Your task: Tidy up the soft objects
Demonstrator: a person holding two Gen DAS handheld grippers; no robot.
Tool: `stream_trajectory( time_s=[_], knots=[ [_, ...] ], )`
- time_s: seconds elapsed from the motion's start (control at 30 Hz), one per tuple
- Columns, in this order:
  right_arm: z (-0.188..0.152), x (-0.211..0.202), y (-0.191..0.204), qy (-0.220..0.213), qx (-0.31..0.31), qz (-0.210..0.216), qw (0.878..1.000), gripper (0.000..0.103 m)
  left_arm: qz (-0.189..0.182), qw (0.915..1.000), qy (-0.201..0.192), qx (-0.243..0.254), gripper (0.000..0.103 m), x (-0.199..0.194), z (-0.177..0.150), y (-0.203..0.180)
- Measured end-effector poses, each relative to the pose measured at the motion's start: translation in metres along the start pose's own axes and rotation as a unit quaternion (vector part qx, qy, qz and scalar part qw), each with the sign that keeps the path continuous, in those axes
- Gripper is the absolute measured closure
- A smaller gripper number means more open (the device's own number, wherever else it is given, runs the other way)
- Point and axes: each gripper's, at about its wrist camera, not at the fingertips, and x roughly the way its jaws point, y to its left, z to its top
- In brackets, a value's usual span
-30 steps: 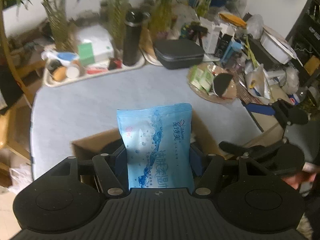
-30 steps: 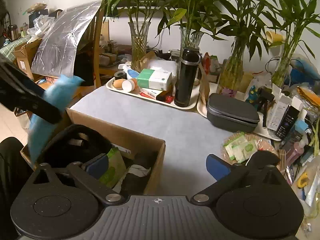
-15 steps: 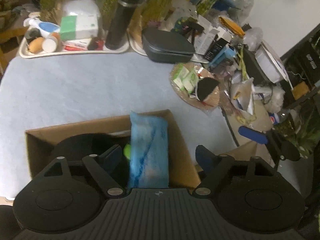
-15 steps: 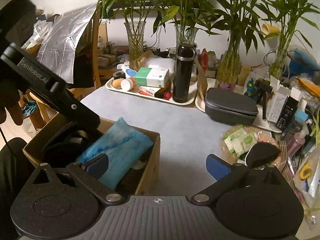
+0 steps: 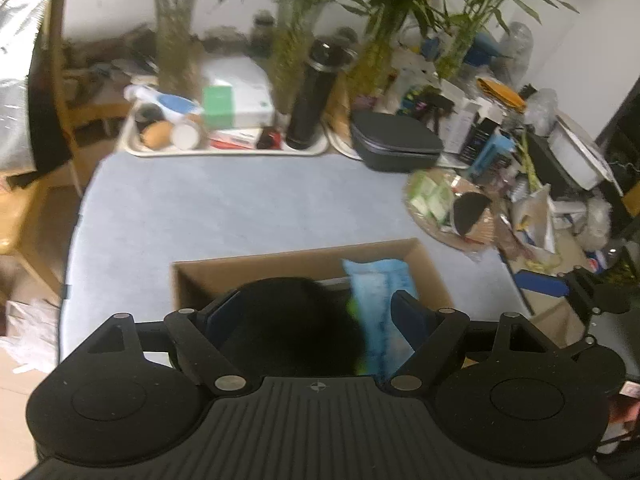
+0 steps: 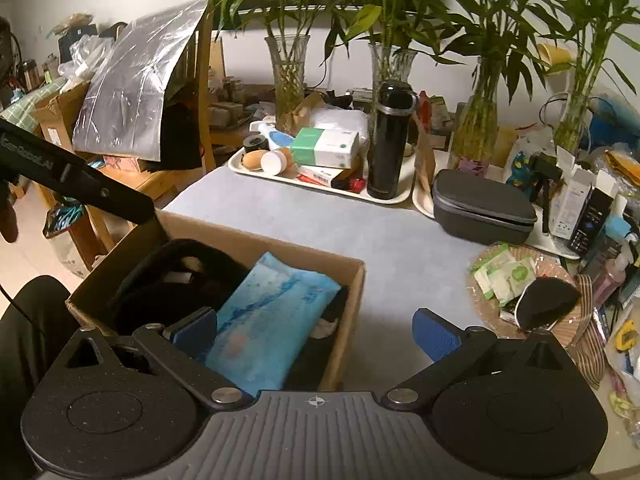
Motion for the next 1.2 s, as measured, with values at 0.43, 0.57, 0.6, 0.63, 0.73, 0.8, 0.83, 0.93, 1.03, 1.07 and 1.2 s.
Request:
stream_trajectory(
  time_s=[0.43,0.57,0.6,0.63,0.73,0.8,0.83,0.93,1.03,1.07,1.2],
  knots=[
    [0.002,-0.006,0.029,0.022,0.009,-0.032,0.999,0.0,0.062,0.9955,-0.045,0.056,0.022,-0.028,-0.034,0.015],
    [0.002,-0.01,0.035,0.024,0.011,-0.04,0.999,0.0,0.068,0.9939,-0.055,0.067,0.022,-0.033,-0.045,0.016],
    [0.001,-0.01,0.036,0.025,0.011,-0.042,0.999,0.0,0.069,0.9936,-0.058,0.069,0.021,-0.035,-0.048,0.016],
    [0.001,-0.011,0.038,0.026,0.01,-0.046,0.999,0.0,0.07,0.9932,-0.061,0.069,0.021,-0.036,-0.049,0.016],
    [-0.001,-0.014,0.042,0.026,0.009,-0.053,0.998,0.0,0.078,0.9919,-0.075,0.067,0.017,-0.041,-0.058,0.017],
    [-0.004,-0.015,0.045,0.028,0.01,-0.058,0.998,0.0,0.083,0.9911,-0.078,0.068,0.01,-0.044,-0.064,0.016],
    [-0.005,-0.016,0.047,0.029,0.009,-0.06,0.998,0.0,0.086,0.9906,-0.079,0.071,0.005,-0.044,-0.067,0.015],
    [-0.011,-0.016,0.051,0.035,0.008,-0.06,0.998,0.0,0.093,0.9887,-0.085,0.081,0.001,-0.047,-0.077,0.011],
    [-0.017,-0.017,0.057,0.043,0.007,-0.055,0.998,0.0,0.092,0.9886,-0.08,0.088,0.0,-0.046,-0.086,0.009],
    [-0.02,-0.017,0.058,0.045,0.008,-0.053,0.998,0.0,0.099,0.9875,-0.08,0.093,0.0,-0.046,-0.089,0.008],
    [-0.029,-0.019,0.063,0.048,0.002,-0.052,0.997,0.0,0.124,0.9851,-0.063,0.101,0.0,-0.04,-0.099,0.003]
  ],
)
